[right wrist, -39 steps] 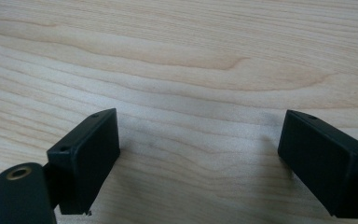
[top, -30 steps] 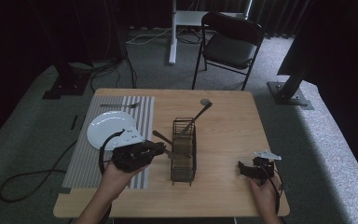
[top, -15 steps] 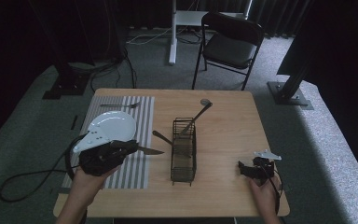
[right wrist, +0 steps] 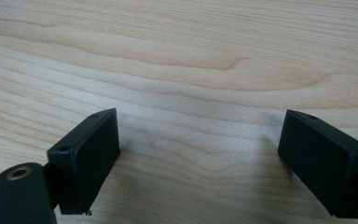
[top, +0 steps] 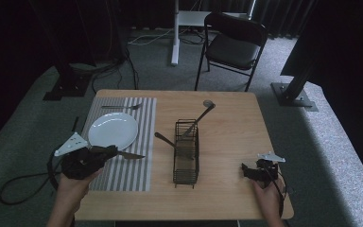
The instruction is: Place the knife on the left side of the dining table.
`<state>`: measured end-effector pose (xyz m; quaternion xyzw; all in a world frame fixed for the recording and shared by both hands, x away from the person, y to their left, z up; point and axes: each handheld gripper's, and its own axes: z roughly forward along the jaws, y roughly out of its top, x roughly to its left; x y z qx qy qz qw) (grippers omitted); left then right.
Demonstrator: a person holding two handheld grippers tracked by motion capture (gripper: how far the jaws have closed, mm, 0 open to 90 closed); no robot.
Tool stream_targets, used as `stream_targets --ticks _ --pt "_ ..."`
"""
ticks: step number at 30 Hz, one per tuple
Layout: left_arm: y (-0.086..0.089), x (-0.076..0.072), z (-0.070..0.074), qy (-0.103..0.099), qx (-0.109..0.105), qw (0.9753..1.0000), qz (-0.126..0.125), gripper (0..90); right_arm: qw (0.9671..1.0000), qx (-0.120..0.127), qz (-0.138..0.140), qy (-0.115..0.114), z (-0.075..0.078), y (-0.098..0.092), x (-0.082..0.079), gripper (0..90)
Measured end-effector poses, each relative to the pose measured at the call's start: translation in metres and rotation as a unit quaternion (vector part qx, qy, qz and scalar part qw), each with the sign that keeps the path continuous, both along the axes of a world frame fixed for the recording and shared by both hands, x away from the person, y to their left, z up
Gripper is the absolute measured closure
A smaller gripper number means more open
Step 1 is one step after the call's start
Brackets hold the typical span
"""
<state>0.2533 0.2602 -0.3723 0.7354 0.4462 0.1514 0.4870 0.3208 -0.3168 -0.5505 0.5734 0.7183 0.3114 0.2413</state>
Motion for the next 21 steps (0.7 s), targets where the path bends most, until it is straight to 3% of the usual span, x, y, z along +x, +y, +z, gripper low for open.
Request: stream_targets --ticks 6,16,21 --pt "0.017 0.008 -0.027 0.030 -0.012 0.9992 0.025 83.4 1.0000 0.000 0.000 0.000 0.000 0.000 0.000 12.0" --pt "0.029 0.020 -0.061 0.064 -0.016 0.9965 0.050 83.4 1.0000 0.001 -0.001 0.000 0.000 0.000 0.000 12.0" --pt "0.033 0.025 -0.072 0.077 -0.041 0.9951 0.047 83.4 1.0000 0.001 -0.001 0.000 0.000 0.000 0.000 12.0"
